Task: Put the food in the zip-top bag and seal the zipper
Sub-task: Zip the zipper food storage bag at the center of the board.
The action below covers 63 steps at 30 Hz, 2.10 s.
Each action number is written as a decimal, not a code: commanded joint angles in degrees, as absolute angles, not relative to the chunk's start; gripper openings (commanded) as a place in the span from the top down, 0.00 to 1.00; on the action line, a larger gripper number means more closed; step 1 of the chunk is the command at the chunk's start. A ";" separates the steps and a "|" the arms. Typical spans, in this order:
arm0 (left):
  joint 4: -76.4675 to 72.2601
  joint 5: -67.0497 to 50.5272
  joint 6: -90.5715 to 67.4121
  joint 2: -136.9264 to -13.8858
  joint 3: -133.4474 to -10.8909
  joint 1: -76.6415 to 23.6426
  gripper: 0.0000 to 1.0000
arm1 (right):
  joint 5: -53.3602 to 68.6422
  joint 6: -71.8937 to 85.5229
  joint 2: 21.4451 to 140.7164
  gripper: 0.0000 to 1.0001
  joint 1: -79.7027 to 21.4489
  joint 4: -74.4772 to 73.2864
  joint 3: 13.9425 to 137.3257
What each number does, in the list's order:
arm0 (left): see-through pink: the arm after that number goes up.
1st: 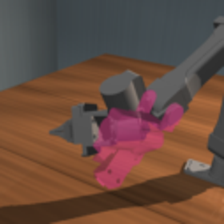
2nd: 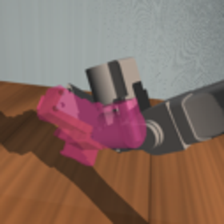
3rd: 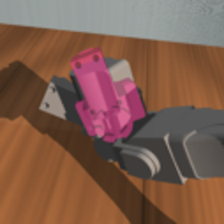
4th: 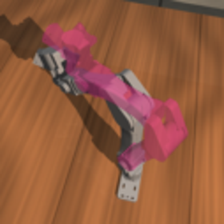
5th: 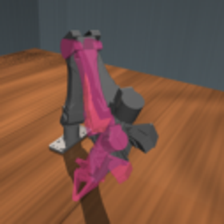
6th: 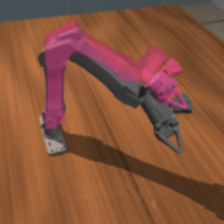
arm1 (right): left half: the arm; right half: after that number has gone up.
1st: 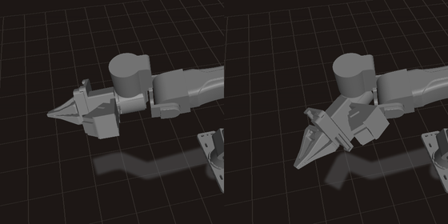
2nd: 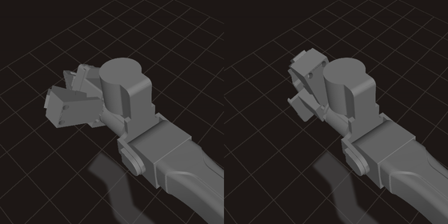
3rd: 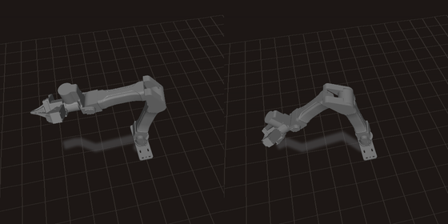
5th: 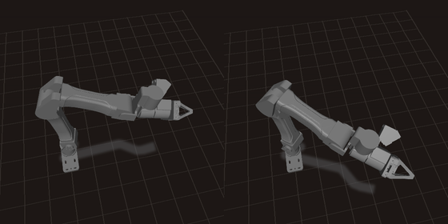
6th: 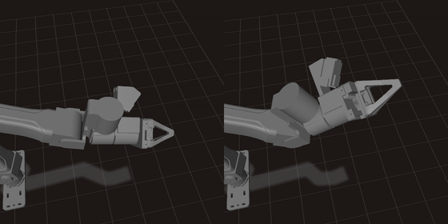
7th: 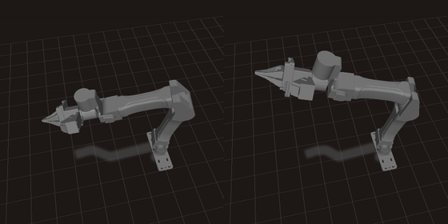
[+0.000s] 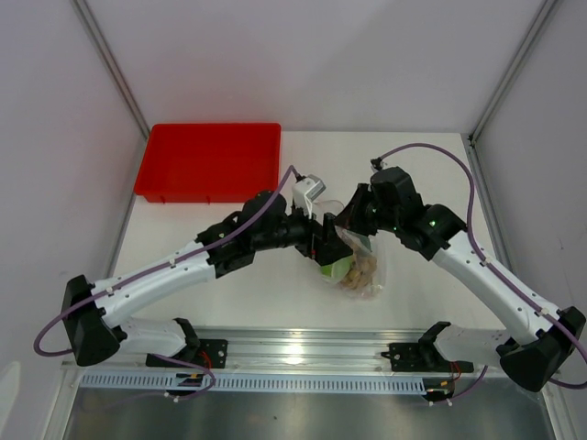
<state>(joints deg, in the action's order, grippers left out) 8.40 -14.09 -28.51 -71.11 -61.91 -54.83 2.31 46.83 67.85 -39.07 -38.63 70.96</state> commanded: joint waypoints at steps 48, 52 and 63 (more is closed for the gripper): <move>19.24 -10.78 3.94 -56.70 -57.66 -58.89 1.00 | 18.07 17.15 61.00 0.42 -25.59 -45.88 75.06; 23.11 -16.32 7.55 -53.88 -58.01 -55.21 0.99 | 26.78 12.05 58.63 0.42 -22.68 -44.04 73.83; 33.04 -49.46 14.59 -48.52 -62.48 -46.58 0.99 | 59.04 2.82 55.89 0.37 -21.62 -31.99 64.87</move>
